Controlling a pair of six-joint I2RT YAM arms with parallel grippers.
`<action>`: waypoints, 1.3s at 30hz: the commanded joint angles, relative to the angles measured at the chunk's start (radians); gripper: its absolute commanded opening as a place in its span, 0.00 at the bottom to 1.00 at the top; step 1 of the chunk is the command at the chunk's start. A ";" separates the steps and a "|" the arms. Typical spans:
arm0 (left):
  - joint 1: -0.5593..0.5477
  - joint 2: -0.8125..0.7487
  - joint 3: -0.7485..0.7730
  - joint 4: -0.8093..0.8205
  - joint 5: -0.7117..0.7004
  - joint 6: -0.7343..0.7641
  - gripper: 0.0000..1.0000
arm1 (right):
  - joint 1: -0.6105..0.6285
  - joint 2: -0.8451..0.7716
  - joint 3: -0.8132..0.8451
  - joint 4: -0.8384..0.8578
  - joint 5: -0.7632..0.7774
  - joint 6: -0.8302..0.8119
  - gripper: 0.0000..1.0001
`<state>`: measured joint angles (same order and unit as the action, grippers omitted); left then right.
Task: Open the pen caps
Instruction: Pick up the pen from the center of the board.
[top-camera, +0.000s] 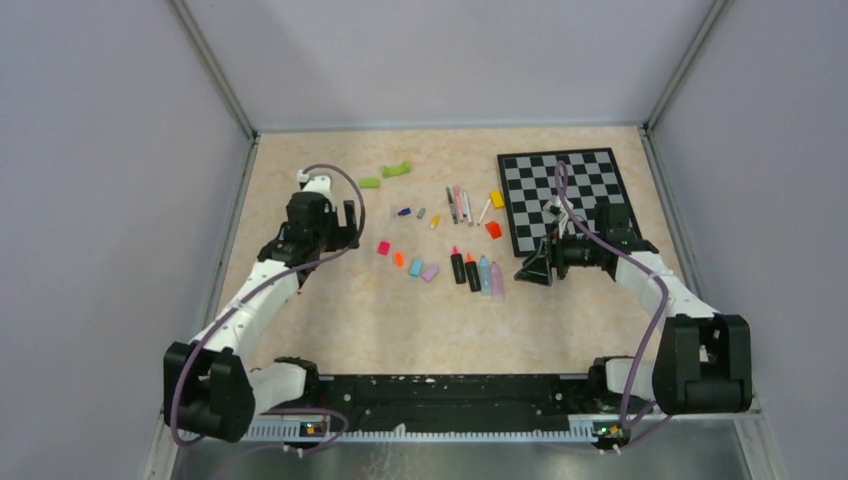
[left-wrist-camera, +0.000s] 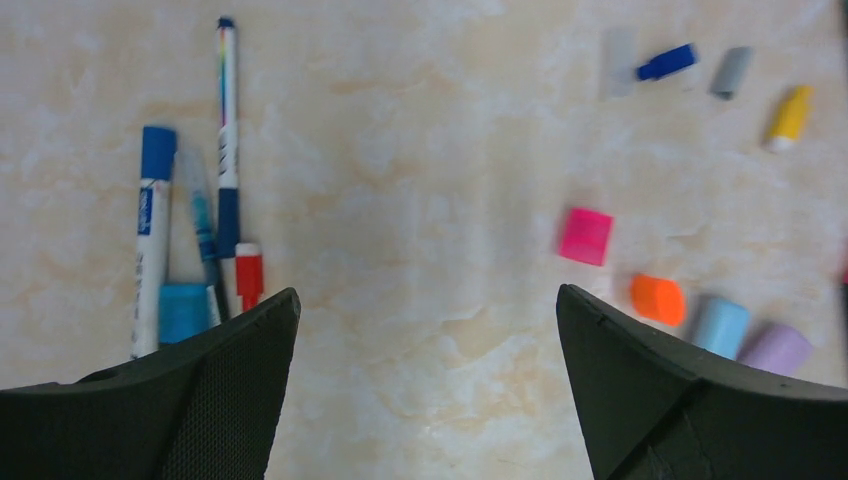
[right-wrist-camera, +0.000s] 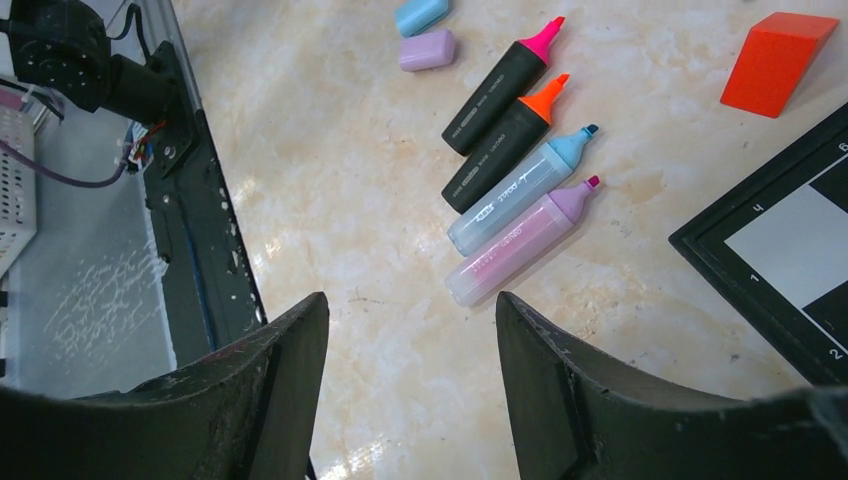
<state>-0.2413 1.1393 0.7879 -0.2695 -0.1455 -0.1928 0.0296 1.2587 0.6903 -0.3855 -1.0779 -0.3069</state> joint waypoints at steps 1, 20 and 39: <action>0.106 0.085 0.017 -0.077 0.020 0.043 0.99 | -0.010 -0.052 0.055 0.005 -0.018 -0.026 0.61; 0.324 0.286 0.002 -0.050 0.088 0.195 0.57 | -0.010 -0.084 0.058 0.001 -0.007 -0.014 0.61; 0.354 0.352 0.007 -0.040 0.106 0.241 0.40 | -0.011 -0.083 0.060 -0.001 -0.005 -0.017 0.61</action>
<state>0.1043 1.4837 0.7845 -0.3408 -0.0448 0.0303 0.0296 1.2034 0.7036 -0.3916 -1.0702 -0.3061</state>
